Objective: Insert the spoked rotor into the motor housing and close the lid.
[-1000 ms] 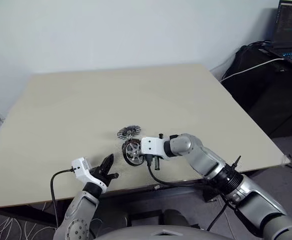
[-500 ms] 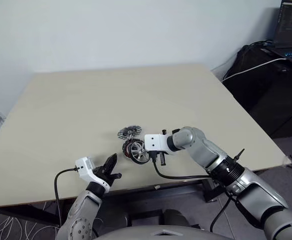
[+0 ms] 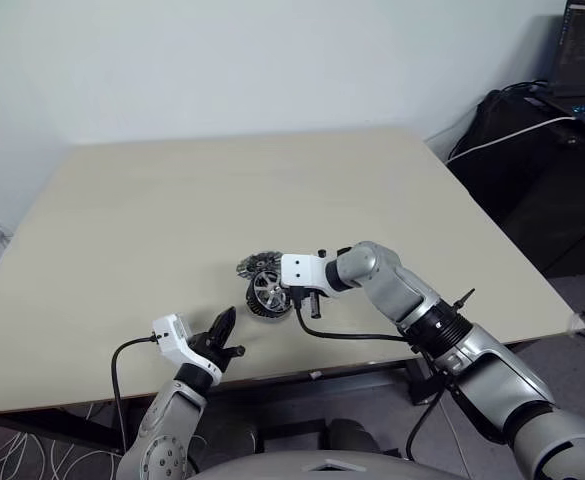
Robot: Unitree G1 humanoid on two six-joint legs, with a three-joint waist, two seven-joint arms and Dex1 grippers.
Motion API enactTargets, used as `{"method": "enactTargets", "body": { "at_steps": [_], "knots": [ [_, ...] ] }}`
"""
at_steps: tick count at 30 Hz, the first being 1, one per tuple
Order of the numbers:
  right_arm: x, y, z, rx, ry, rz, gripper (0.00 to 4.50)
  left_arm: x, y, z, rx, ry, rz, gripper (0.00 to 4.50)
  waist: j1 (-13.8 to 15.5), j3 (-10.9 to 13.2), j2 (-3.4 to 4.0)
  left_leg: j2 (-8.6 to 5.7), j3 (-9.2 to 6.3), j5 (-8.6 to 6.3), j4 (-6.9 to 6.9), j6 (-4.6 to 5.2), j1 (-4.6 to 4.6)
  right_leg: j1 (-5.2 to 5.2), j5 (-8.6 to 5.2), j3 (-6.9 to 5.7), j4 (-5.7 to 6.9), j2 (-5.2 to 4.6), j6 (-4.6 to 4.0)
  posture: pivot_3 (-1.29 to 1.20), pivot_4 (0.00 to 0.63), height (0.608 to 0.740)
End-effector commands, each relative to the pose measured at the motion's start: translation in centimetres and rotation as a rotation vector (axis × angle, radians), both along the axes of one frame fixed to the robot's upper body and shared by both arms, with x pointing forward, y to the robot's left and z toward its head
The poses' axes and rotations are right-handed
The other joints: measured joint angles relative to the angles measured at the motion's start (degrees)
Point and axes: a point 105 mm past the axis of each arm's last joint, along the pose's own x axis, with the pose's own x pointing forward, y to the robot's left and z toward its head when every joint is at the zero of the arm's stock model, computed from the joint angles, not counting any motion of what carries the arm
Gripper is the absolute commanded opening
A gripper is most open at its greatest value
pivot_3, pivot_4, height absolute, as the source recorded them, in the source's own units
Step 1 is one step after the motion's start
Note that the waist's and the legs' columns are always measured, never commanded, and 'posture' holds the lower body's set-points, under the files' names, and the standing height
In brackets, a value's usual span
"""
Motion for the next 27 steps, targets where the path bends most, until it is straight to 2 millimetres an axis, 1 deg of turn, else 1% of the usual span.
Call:
{"method": "enactTargets", "body": {
  "at_steps": [1,12,14,15,19,23,25,27],
  "knots": [
    [1.1,0.4,1.5,0.019,-0.047,-0.006,0.04,0.2,-0.3,0.7,-0.005,-0.038,-0.006,0.00,-0.1,0.0,0.00,0.00,0.00,0.00,0.00,0.00,0.00,0.00,0.00,0.00,0.00,0.01,0.00,0.00,0.000,0.740],
    [1.7,0.7,1.4,0.021,-0.052,-0.027,0.04,0.1,-0.2,0.6,-0.011,-0.035,0.003,0.00,-0.1,0.0,0.01,0.00,0.00,0.00,0.00,0.00,0.00,-0.01,0.01,0.00,0.01,0.01,0.00,0.00,0.000,0.740],
    [1.7,0.8,1.5,0.027,-0.050,-0.028,0.56,0.1,-0.2,0.6,-0.012,-0.035,0.004,0.00,-0.1,0.0,0.02,0.00,0.00,0.00,0.00,0.00,0.00,-0.01,0.01,0.00,0.01,0.01,0.00,0.00,0.000,0.740],
    [1.7,0.8,1.6,0.031,-0.053,-0.029,0.75,0.1,-0.2,0.6,-0.013,-0.035,0.005,0.00,-0.1,0.0,0.02,0.00,0.00,0.00,0.00,0.00,0.00,-0.01,0.01,0.00,0.01,0.01,0.00,0.00,0.000,0.740],
    [1.7,0.9,2.0,0.044,-0.063,-0.025,2.04,0.1,-0.2,0.6,-0.014,-0.034,0.004,0.00,-0.1,0.0,0.02,0.00,0.00,0.00,0.00,0.00,0.00,-0.01,0.01,0.00,0.01,0.01,0.00,0.00,0.000,0.740],
    [1.7,1.0,2.6,0.070,-0.069,-0.021,2.04,0.1,-0.2,0.6,-0.014,-0.034,0.002,0.00,-0.1,0.0,0.02,0.00,0.00,0.00,0.00,0.00,0.00,-0.01,0.01,0.00,0.01,0.01,0.00,0.00,0.000,0.740],
    [1.8,1.1,3.6,0.119,-0.086,-0.028,2.04,0.1,-0.2,0.6,-0.015,-0.033,-0.001,0.00,-0.1,0.0,0.03,0.00,0.00,0.00,0.00,0.00,0.00,-0.02,0.01,0.00,0.01,0.01,0.00,0.00,0.000,0.740],
    [1.9,1.4,5.3,0.226,-0.093,-0.060,2.04,0.1,-0.2,0.6,-0.015,-0.034,-0.002,0.00,-0.1,0.0,0.03,0.00,0.00,0.00,0.00,0.00,-0.01,-0.02,0.01,0.00,0.01,0.01,0.00,0.00,0.000,0.740]
  ]
}}
